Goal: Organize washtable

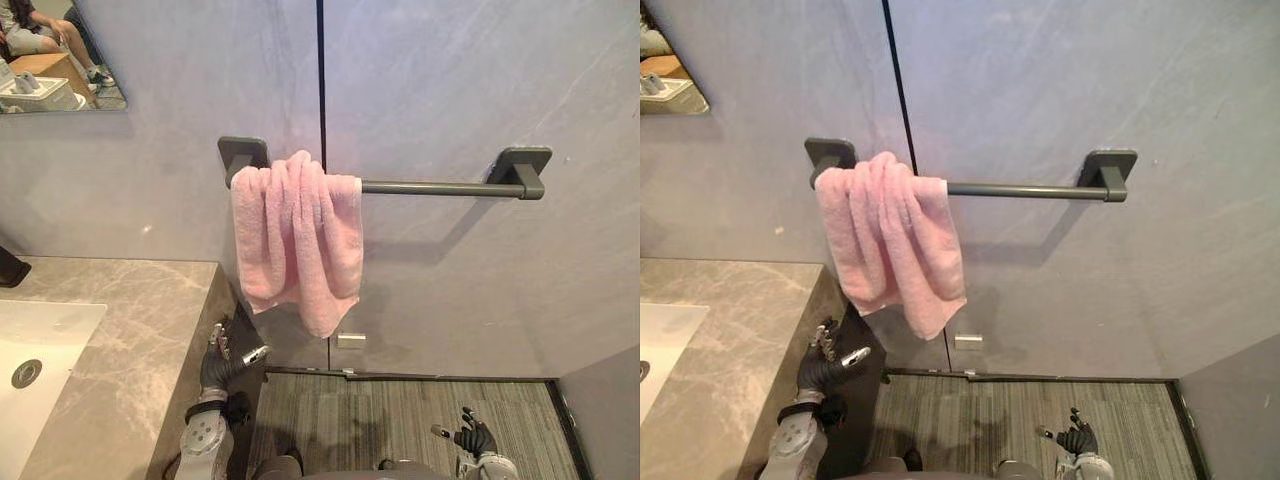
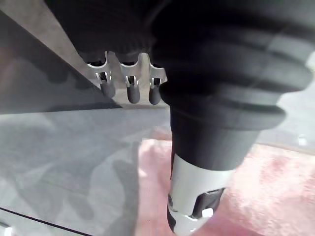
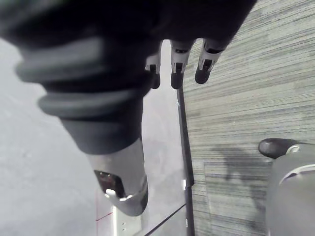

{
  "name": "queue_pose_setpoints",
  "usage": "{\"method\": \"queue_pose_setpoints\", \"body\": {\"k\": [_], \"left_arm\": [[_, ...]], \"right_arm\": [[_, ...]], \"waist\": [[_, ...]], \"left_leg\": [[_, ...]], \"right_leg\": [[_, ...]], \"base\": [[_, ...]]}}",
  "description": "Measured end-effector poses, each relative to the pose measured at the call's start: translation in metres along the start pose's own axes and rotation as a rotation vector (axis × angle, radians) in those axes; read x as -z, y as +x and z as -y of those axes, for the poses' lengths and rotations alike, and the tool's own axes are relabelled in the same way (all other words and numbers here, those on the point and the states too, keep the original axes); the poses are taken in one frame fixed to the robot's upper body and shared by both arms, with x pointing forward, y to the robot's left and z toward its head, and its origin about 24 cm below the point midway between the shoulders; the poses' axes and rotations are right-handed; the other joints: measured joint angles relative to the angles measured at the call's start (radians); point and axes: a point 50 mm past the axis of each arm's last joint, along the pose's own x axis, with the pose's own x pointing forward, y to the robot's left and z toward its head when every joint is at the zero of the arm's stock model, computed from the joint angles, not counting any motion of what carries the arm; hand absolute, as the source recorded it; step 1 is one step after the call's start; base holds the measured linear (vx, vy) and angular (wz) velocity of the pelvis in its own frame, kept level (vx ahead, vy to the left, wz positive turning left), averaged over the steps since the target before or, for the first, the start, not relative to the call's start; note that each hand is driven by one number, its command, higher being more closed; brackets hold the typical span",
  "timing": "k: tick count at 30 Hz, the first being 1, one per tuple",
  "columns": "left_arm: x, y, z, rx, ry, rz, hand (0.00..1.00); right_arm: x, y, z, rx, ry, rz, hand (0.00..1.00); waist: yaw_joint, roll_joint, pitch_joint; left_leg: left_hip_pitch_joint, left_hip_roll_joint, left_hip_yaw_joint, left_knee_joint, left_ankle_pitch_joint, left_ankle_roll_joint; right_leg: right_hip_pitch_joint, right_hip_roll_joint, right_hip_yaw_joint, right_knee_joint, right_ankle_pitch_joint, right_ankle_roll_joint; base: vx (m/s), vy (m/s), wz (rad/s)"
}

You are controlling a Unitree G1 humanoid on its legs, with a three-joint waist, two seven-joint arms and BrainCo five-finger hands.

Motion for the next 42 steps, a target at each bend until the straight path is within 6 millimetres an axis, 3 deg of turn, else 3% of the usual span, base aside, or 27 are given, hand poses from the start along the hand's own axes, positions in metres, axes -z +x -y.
{"method": "queue_pose_setpoints", "body": {"k": [6, 18, 19, 25, 32, 42], "left_arm": [[-0.027, 0.002, 0.008, -0.001, 0.003, 0.132, 0.0], [-0.055, 0.012, 0.008, 0.033, 0.087, 0.263, 0.0], [-0.056, 0.012, 0.007, 0.036, 0.092, 0.265, 1.0], [-0.052, 0.014, 0.007, 0.038, 0.119, 0.253, 1.0], [-0.051, 0.014, 0.004, 0.038, 0.134, 0.246, 1.0], [-0.054, 0.016, 0.005, 0.051, 0.141, 0.263, 1.0]], "right_arm": [[0.001, -0.001, -0.002, -0.006, -0.005, -0.003, 0.0], [-0.002, 0.001, -0.009, -0.04, -0.051, 0.008, 0.0], [-0.002, 0.001, -0.009, -0.041, -0.052, 0.007, 0.0], [-0.004, 0.003, 0.0, -0.026, -0.078, 0.004, 0.0], [-0.013, 0.006, 0.0, -0.026, -0.084, 0.028, 0.0], [-0.062, 0.0, -0.008, -0.061, -0.102, 0.267, 0.0]], "waist": [[0.001, -0.006, -0.006], [-0.001, -0.008, -0.012], [-0.001, -0.007, -0.015], [-0.005, 0.014, -0.052], [-0.005, 0.014, -0.053], [-0.008, 0.012, -0.052]], "left_leg": [[-0.007, 0.014, -0.003, 0.062, -0.042, -0.007], [0.0, 0.013, 0.001, 0.066, -0.061, -0.005], [0.0, 0.013, 0.001, 0.064, -0.061, -0.005], [0.001, 0.013, 0.006, 0.048, -0.058, -0.004], [0.005, 0.01, 0.009, 0.022, -0.041, 0.0], [0.021, 0.0, 0.025, -0.012, -0.018, 0.011]], "right_leg": [[-0.004, 0.006, 0.002, 0.047, -0.04, -0.007], [-0.005, 0.009, 0.04, 0.045, -0.048, -0.006], [-0.006, 0.01, 0.041, 0.044, -0.048, -0.006], [-0.004, 0.018, 0.05, -0.006, -0.02, -0.006], [0.015, 0.021, 0.05, -0.056, 0.014, -0.01], [0.027, 0.019, 0.071, -0.103, 0.052, -0.009]], "base": [[0.1, -0.031, 0.0], [0.02, 0.003, -0.03], [-0.05, 0.009, -0.09], [-0.02, 0.014, -0.06], [0.0, 0.002, -0.01], [-0.04, 0.016, -0.05]]}}
